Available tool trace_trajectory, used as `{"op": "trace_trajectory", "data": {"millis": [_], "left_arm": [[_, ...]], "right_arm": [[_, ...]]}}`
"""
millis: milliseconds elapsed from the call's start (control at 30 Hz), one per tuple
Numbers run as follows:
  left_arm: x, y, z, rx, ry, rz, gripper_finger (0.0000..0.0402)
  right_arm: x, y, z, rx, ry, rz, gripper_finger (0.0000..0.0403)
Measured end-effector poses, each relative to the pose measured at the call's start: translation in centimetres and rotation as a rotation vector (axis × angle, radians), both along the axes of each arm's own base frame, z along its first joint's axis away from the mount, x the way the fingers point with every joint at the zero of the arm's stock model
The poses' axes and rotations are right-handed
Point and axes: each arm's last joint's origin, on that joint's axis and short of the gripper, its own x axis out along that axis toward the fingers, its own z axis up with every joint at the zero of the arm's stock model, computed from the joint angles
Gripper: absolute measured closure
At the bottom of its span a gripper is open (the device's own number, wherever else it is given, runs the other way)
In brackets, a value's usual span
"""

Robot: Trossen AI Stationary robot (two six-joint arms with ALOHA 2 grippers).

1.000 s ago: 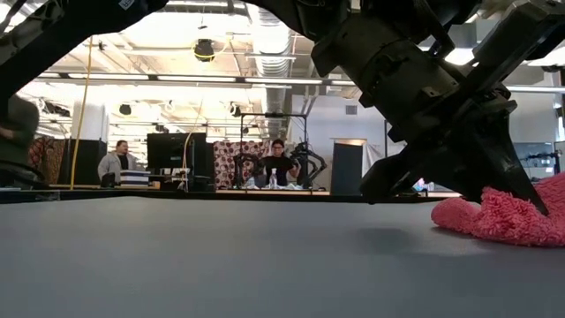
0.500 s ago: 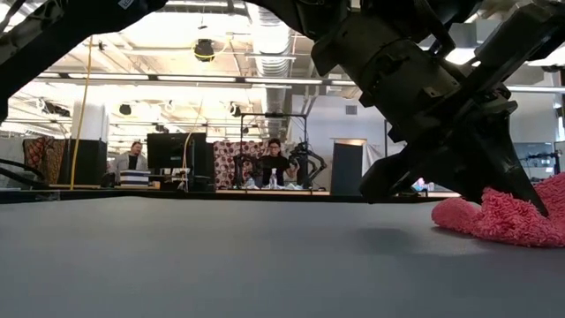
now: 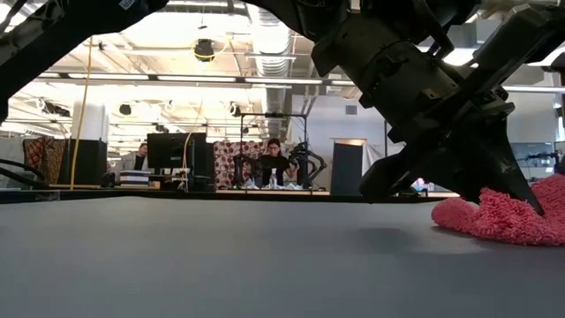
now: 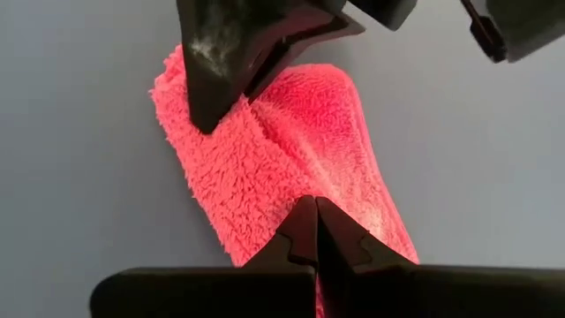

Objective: Roll towel
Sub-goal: Roll the pink towel

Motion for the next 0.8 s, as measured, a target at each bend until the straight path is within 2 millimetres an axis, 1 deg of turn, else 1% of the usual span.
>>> {"op": "trace_trajectory", "data": {"millis": [300, 633, 800], "left_arm": [[0.0, 0.0, 0.0, 0.001, -0.001, 0.0, 0.0401], [0.0, 0.0, 0.0, 0.023, -0.005, 0.019, 0.0401], [0.2, 0.0, 0.6, 0.043, -0.025, 0.037, 0.0401]], "right_arm": [[-1.0, -0.7, -1.4, 0.048, 0.05, -0.068, 0.0387], [-1.2, -0.4, -1.5, 0.077, 0.051, -0.074, 0.0387], [-1.2, -0.4, -1.7, 0.085, 0.052, -0.075, 0.0387]]}}
